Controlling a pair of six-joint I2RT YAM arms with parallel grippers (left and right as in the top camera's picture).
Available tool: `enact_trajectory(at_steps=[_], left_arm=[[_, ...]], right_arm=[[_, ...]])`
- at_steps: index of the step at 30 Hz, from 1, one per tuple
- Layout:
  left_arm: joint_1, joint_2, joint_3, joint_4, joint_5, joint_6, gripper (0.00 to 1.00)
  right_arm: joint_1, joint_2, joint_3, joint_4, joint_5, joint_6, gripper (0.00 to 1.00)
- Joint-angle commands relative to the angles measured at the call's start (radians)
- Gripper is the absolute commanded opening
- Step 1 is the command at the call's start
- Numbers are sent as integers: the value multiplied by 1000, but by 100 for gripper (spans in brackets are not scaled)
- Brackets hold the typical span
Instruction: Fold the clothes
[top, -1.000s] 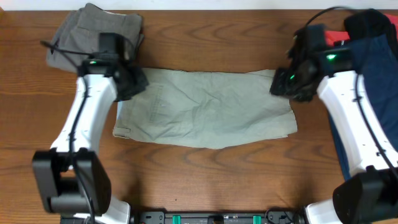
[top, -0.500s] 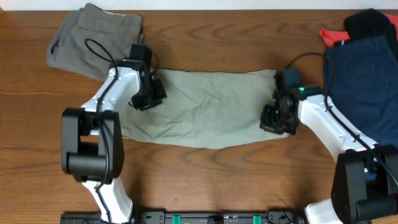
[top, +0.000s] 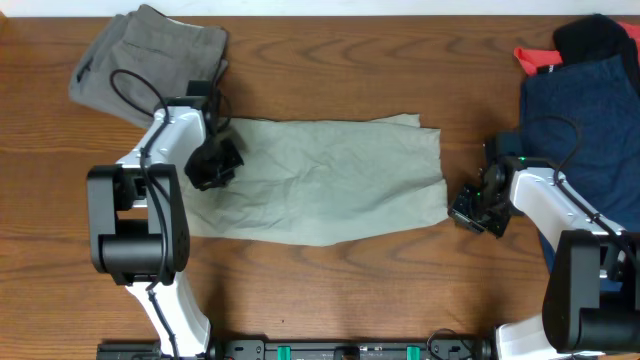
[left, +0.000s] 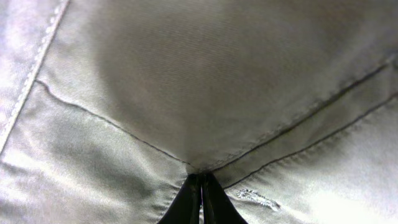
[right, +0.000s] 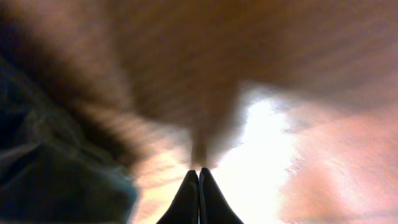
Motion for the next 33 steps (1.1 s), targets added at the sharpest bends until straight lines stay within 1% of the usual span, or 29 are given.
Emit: enact_trajectory(at_steps=[1, 3, 5, 8, 10, 12, 14, 15, 16, 18, 20, 25, 27, 30, 33], left_arm=[[23, -3, -15, -14, -83, -13, 6], [22, -25, -15, -18, -83, -13, 6], [19, -46, -15, -16, -82, -13, 6], [18, -60, -15, -6, -70, -13, 6], [18, -60, -15, -3, -63, -17, 6], [18, -60, -15, -3, -63, -18, 7], [18, -60, -15, -3, -63, -18, 8], [18, -60, -15, -3, -63, -17, 11], [18, -60, -15, -3, -63, -17, 13], [18, -60, -15, -3, -63, -17, 13], [18, -60, -15, -3, -64, -17, 13], [18, -60, -15, -3, -64, -17, 13], [18, -60, -15, -3, -64, -16, 13], [18, -60, -15, -5, -65, -11, 13], [19, -60, -15, -10, -75, 2, 11]], right_arm=[[-10, -19, 48, -44, 14, 35, 1], [-2, -49, 97, -86, 4, 34, 1], [14, -84, 150, -97, -31, -7, 1], [60, -113, 226, -64, -126, -86, 1], [97, -113, 251, -44, -133, -87, 2], [138, -105, 253, -14, -133, -93, 6], [175, -80, 253, -3, -134, -93, 7], [192, -62, 253, -1, -135, -93, 7], [206, -43, 253, 0, -141, -93, 7], [237, 8, 253, -1, -153, -92, 5], [265, 63, 252, -13, -156, -82, 1], [281, 174, 252, -43, -155, -74, 1], [272, 206, 252, -62, -132, -74, 1], [261, 227, 252, -108, -45, -66, 1], [240, 223, 252, -177, 75, -10, 1]])
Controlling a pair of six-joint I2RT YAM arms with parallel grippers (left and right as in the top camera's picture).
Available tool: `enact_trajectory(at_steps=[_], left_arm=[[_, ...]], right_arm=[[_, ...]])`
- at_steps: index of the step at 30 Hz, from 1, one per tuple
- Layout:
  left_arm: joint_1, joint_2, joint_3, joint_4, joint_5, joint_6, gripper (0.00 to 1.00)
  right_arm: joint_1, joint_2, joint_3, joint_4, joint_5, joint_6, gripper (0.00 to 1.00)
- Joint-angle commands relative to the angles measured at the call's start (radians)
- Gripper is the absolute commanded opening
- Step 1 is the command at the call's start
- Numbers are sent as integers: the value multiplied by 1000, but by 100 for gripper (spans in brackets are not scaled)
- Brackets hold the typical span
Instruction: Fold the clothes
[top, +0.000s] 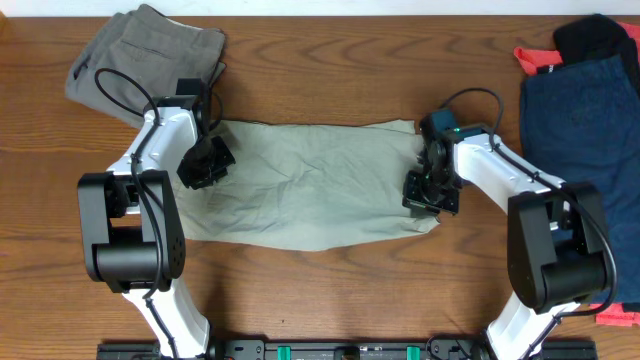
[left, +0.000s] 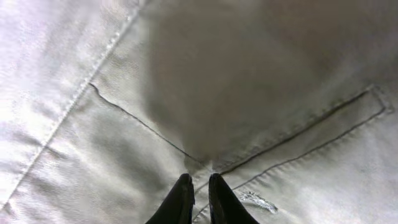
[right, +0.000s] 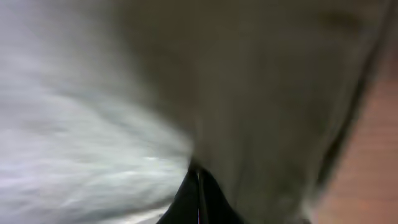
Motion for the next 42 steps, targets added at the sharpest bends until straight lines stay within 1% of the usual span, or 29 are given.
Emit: enact_trajectory(at_steps=[1, 6, 12, 14, 17, 18, 19, 20, 21, 22, 23, 24, 25, 26, 27, 28, 29, 31, 32, 34, 35, 38, 40, 42], left_arm=[[4, -19, -10, -9, -29, 25, 7], [4, -19, -10, -10, -29, 33, 6], [4, -38, -5, -26, -29, 33, 6], [4, -67, 2, -37, -29, 33, 6], [4, -146, 6, -42, -29, 33, 6], [4, -173, 6, -42, -29, 33, 6], [4, -206, 6, -42, -29, 32, 6], [4, -231, 6, -39, -29, 33, 6], [5, -258, 6, -35, -29, 33, 8], [6, -278, 6, -31, -29, 33, 17], [11, -293, 6, -29, -30, 40, 31], [18, -305, 6, -26, -30, 57, 42], [27, -309, 6, -23, -30, 76, 57], [42, -309, 6, -23, -30, 94, 71], [61, -303, 6, -24, -29, 111, 79], [80, -297, 6, -24, -29, 125, 85], [109, -285, 6, -23, -29, 140, 89], [151, -263, 6, -19, -25, 154, 92], [177, -248, 6, -13, -3, 183, 93], [224, -216, 6, 1, 81, 262, 99], [243, -200, 6, 7, 128, 287, 100], [290, -148, 6, 27, 233, 357, 98], [306, -110, 6, 37, 246, 414, 98], [319, -77, 6, 42, 247, 430, 98]], right_arm=[[-41, 1, -2, -55, 179, 69, 1], [-136, -25, -1, -139, 273, 94, 1], [-244, -134, 36, -197, 287, 94, 1], [-254, -191, 61, -211, 278, 86, 1], [-251, -287, 93, -189, 164, -4, 1], [-248, -314, 101, -175, 112, -42, 3], [-245, -333, 106, -161, 76, -66, 9], [-243, -351, 109, -148, 48, -77, 22], [-241, -365, 109, -141, 40, -77, 36], [-240, -375, 109, -138, 39, -76, 57], [-240, -381, 109, -137, 39, -76, 76], [-240, -383, 109, -137, 39, -76, 94], [-240, -384, 109, -137, 39, -76, 99], [-241, -383, 109, -137, 39, -76, 99], [-241, -382, 109, -137, 39, -77, 99], [-241, -381, 109, -137, 39, -77, 99], [-241, -380, 109, -137, 39, -77, 99], [-241, -380, 109, -137, 40, -78, 99], [-241, -380, 109, -137, 39, -85, 99], [-240, -380, 109, -137, 39, -92, 99], [-240, -380, 109, -138, 39, -94, 99], [-240, -379, 109, -137, 39, -100, 99], [-240, -378, 109, -137, 39, -100, 99], [-240, -378, 109, -138, 39, -116, 99]])
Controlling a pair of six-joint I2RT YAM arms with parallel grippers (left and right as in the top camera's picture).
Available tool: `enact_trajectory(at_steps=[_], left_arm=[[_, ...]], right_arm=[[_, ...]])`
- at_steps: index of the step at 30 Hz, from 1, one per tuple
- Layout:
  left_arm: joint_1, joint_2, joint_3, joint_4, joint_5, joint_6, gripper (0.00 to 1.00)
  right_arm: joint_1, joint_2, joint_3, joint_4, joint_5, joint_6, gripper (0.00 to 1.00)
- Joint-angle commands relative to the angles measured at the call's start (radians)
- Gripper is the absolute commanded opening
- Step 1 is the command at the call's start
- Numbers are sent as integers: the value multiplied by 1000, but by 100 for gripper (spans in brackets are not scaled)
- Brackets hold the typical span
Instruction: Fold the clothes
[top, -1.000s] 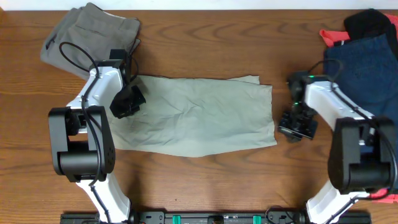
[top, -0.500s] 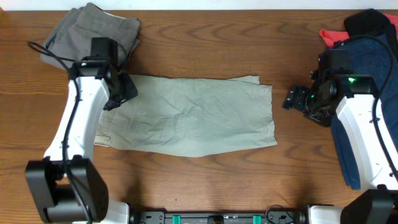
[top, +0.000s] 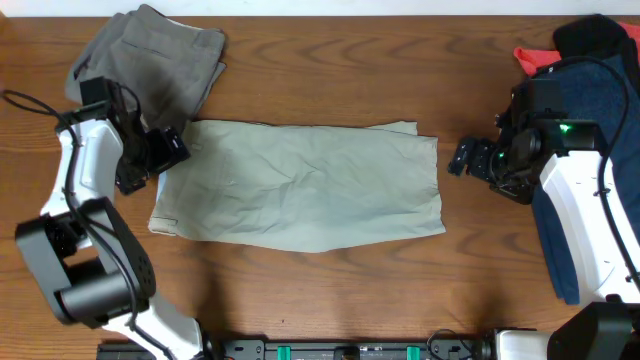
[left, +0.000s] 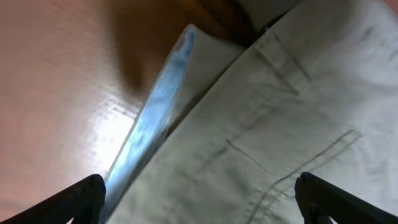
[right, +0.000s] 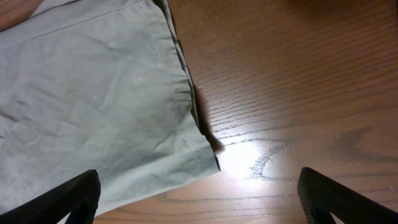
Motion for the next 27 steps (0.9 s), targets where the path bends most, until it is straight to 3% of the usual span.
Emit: enact_trajectory(at_steps=[1, 10, 23, 27], left_arm=[[17, 52, 6, 4, 72, 99, 98], [80, 104, 6, 47, -26, 58, 98], [79, 180, 1, 37, 100, 109, 98], [69, 222, 1, 19, 203, 190, 98]], right_arm=[[4, 5, 2, -4, -10, -43, 99], [4, 5, 0, -24, -11, -99, 99], [4, 5, 0, -19, -11, -118, 99], [4, 5, 0, -22, -11, -118, 99]])
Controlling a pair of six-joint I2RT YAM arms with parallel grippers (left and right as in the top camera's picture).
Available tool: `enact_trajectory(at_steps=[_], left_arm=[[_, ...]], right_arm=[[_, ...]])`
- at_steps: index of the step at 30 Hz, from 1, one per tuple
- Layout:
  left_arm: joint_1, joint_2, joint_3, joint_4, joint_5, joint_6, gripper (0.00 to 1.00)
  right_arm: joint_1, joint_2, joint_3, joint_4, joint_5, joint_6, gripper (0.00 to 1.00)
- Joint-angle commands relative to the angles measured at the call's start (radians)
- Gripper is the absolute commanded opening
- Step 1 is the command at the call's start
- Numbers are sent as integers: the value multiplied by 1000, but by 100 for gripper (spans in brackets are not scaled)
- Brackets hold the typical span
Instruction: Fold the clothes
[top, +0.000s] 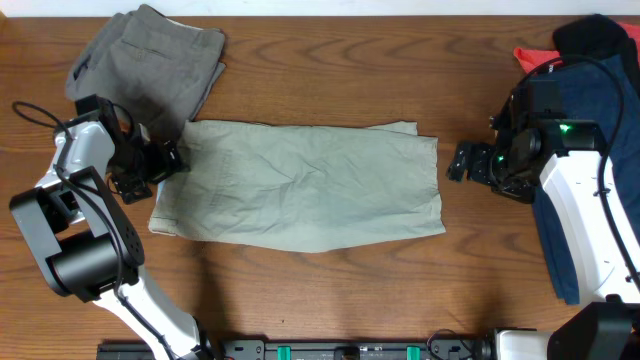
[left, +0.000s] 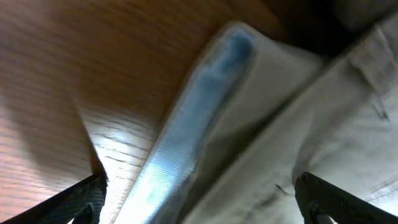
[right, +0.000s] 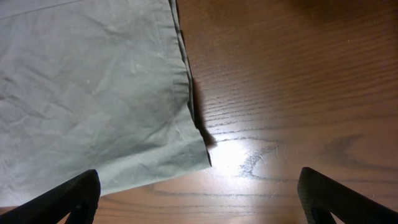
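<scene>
A pale green garment (top: 300, 185) lies flat as a long rectangle in the middle of the wooden table. My left gripper (top: 152, 164) is low at its left end, open. In the left wrist view the garment's waistband edge (left: 205, 124) lies between the spread fingers (left: 78, 200), untouched as far as I can see. My right gripper (top: 466, 161) hovers open over bare wood to the right of the garment. The right wrist view shows the garment's right edge (right: 186, 93), apart from the gripper (right: 199, 202).
A folded grey garment (top: 150, 55) sits at the back left, just behind the left gripper. A pile of navy, red and black clothes (top: 585, 95) fills the right edge under the right arm. Bare table (top: 330, 285) runs along the front.
My left gripper has dropped closer to the waistband at the garment's left end, still open. The right gripper has barely shifted and stays open. The garment has not moved.
First my left gripper was shut, pressed on the garment's left part, and the right was shut by its lower right corner. Then the right was shut on the garment's right end, the left slightly parted. Later both were open off the ends, the garment a neater rectangle.
</scene>
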Motion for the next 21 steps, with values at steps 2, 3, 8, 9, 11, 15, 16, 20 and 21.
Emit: enact_trajectory(at_steps=[2, 3, 8, 9, 11, 15, 16, 20, 21], left_arm=[[-18, 82, -10, -24, 111, 83, 98], [-23, 89, -10, -34, 111, 88, 98], [-54, 101, -10, -79, 115, 95, 75], [-62, 101, -10, -87, 116, 95, 63], [-77, 101, -10, -107, 118, 95, 39], [-106, 98, -10, -148, 111, 95, 6], [-113, 97, -10, -157, 110, 95, 6], [-122, 68, 2, -194, 105, 45, 6], [-122, 51, 8, -206, 100, 28, 6]], right_arm=[[4, 5, 0, -1, -10, -16, 99], [4, 5, 0, -1, -17, -16, 99], [5, 5, 0, 2, -31, -16, 99], [7, 5, 0, 2, -31, -16, 99], [11, 5, 0, 2, -31, -16, 99], [18, 5, 0, 2, -31, -16, 99], [21, 5, 0, 2, -31, -16, 99], [30, 5, 0, 1, -31, -16, 99], [33, 5, 0, 1, -31, -16, 99]])
